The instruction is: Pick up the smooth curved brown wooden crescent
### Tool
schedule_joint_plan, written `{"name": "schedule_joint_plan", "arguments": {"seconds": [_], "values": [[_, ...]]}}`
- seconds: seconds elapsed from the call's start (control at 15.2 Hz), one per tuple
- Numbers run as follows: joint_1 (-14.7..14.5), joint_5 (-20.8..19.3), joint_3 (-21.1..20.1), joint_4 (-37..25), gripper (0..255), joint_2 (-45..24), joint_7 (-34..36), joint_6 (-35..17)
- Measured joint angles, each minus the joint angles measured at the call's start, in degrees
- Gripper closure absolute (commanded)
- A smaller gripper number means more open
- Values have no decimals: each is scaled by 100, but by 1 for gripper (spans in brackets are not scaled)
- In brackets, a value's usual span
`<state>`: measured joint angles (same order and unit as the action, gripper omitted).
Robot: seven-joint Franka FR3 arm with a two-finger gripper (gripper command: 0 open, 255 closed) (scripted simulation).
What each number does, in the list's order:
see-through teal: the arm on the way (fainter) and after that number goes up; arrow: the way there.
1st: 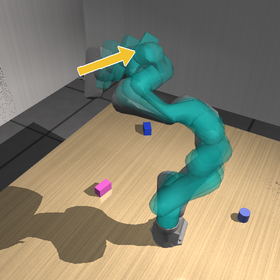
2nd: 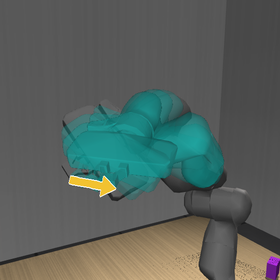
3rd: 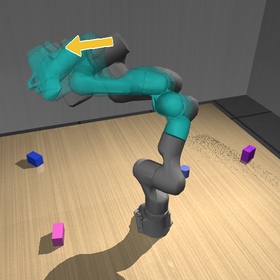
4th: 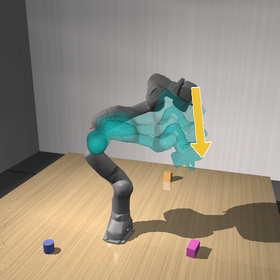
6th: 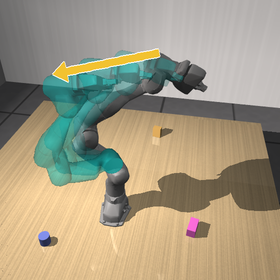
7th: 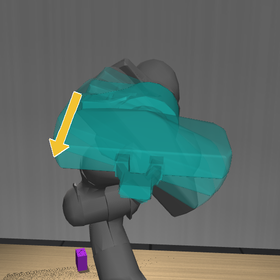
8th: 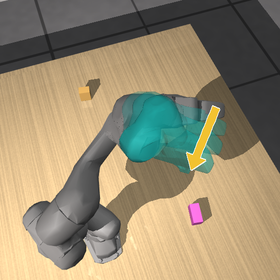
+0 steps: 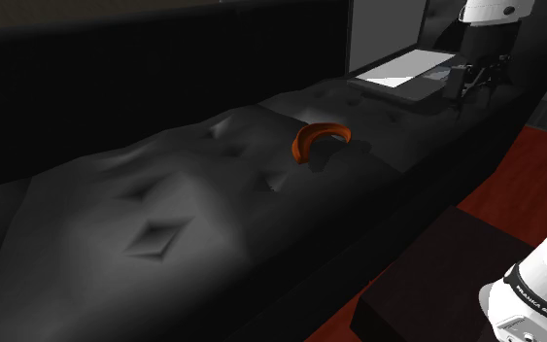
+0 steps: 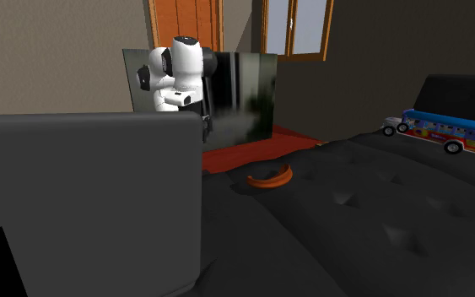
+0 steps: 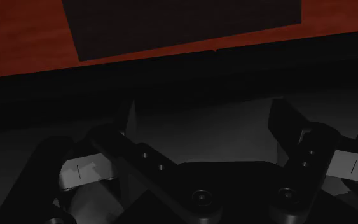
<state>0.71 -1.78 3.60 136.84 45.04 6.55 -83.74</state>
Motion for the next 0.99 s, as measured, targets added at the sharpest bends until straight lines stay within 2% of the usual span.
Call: {"name": "schedule_joint_plan", "arguments": {"seconds": [0.2,0.66,0.99], "values": [[19,159,-201,-36,0,-105,374,-73],[191,856,-1207,-462,0,-907,2481,-526],[391,1076,-1834,-1103,0,-1811,4002,-874]]}}
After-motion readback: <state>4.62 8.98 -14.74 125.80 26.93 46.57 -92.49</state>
